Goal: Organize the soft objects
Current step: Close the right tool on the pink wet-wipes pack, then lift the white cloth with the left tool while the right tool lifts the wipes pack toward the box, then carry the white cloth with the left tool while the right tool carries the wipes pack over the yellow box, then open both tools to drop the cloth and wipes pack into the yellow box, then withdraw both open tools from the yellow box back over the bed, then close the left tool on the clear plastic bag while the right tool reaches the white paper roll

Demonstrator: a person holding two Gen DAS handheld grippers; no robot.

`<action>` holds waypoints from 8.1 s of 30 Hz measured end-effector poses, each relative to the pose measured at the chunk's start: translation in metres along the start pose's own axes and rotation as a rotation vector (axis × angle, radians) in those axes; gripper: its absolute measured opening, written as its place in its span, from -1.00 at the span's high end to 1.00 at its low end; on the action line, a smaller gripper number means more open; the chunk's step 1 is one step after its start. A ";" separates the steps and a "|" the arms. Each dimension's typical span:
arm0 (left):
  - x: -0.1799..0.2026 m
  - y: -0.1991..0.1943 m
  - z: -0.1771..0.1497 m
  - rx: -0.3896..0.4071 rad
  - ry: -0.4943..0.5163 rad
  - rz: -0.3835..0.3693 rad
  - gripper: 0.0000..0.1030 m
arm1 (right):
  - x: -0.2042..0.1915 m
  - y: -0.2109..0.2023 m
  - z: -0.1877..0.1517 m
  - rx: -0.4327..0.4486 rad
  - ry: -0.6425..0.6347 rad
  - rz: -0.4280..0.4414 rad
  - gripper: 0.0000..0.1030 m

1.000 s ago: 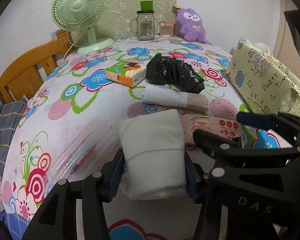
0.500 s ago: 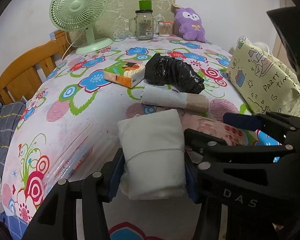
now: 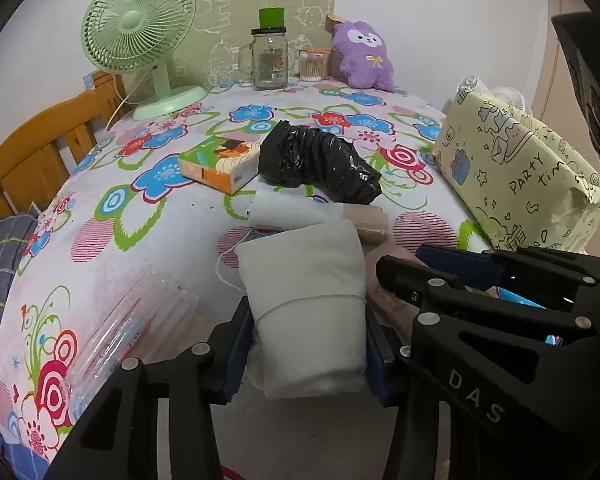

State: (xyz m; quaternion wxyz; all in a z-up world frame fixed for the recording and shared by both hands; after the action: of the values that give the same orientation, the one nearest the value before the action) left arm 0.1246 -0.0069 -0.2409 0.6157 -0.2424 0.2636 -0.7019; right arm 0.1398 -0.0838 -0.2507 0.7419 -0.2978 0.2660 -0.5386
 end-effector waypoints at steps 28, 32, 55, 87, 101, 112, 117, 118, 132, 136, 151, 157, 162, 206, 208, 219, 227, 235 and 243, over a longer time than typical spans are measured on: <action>0.002 -0.020 0.010 0.033 0.000 -0.006 0.09 | 0.003 -0.020 0.008 0.017 0.007 -0.061 0.21; 0.005 -0.027 0.025 0.063 0.004 -0.015 0.09 | 0.005 -0.030 0.021 0.047 0.010 -0.073 0.21; 0.030 -0.065 0.094 0.215 0.026 -0.039 0.09 | 0.024 -0.093 0.082 0.214 0.020 -0.131 0.21; 0.124 -0.057 0.143 0.294 0.117 -0.119 0.09 | 0.117 -0.134 0.110 0.315 0.091 -0.200 0.20; 0.169 -0.041 0.148 0.272 0.155 -0.203 0.09 | 0.166 -0.143 0.104 0.328 0.161 -0.262 0.20; 0.202 -0.014 0.146 0.221 0.196 -0.248 -0.01 | 0.206 -0.136 0.096 0.310 0.218 -0.294 0.20; 0.214 0.003 0.138 0.174 0.207 -0.262 -0.16 | 0.221 -0.126 0.090 0.286 0.241 -0.300 0.20; 0.216 0.005 0.137 0.168 0.210 -0.262 -0.30 | 0.224 -0.124 0.089 0.283 0.245 -0.300 0.20; 0.218 0.012 0.132 0.109 0.245 -0.246 -0.73 | 0.233 -0.108 0.086 0.258 0.283 -0.258 0.15; 0.215 0.008 0.134 0.125 0.247 -0.230 -0.77 | 0.227 -0.109 0.089 0.258 0.272 -0.242 -0.06; 0.179 -0.029 0.140 0.182 0.204 -0.200 -0.79 | 0.187 -0.132 0.092 0.297 0.210 -0.284 -0.52; 0.164 -0.046 0.138 0.210 0.197 -0.186 -0.80 | 0.163 -0.141 0.092 0.312 0.180 -0.277 -0.61; 0.151 -0.056 0.134 0.220 0.183 -0.178 -0.87 | 0.144 -0.150 0.092 0.330 0.144 -0.275 -0.64; 0.038 -0.084 0.077 0.217 0.138 -0.027 -0.95 | 0.013 -0.126 0.066 0.326 0.000 -0.120 -0.84; 0.032 -0.080 0.073 0.214 0.132 -0.015 -0.95 | 0.008 -0.118 0.064 0.316 -0.004 -0.110 -0.84; -0.011 -0.059 0.047 0.160 0.081 0.043 -0.95 | -0.023 -0.081 0.049 0.263 -0.032 -0.047 -0.84; -0.042 -0.042 0.025 0.101 0.053 0.091 -0.94 | -0.041 -0.055 0.036 0.221 -0.057 -0.015 -0.84; -0.064 -0.030 0.006 0.062 0.025 0.103 -0.94 | -0.054 -0.036 0.025 0.181 -0.060 0.000 -0.83; -0.080 -0.020 -0.008 0.027 0.007 0.123 -0.81 | -0.068 -0.023 0.019 0.149 -0.085 0.008 -0.84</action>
State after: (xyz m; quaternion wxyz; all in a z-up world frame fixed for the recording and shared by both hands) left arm 0.1151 0.0751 -0.2348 0.6599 -0.2148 0.2706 -0.6672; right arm 0.1200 -0.0214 -0.2164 0.7747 -0.2631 0.1946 -0.5411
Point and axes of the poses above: each gripper's, at about its wrist camera, not at the fingertips, and y roughly the way its jaws point, x to its right, z to its top, the point moved 7 cm from there along y, roughly the way its jaws point, and after that the axes turned 7 degrees about x, right-handed, at the moved point
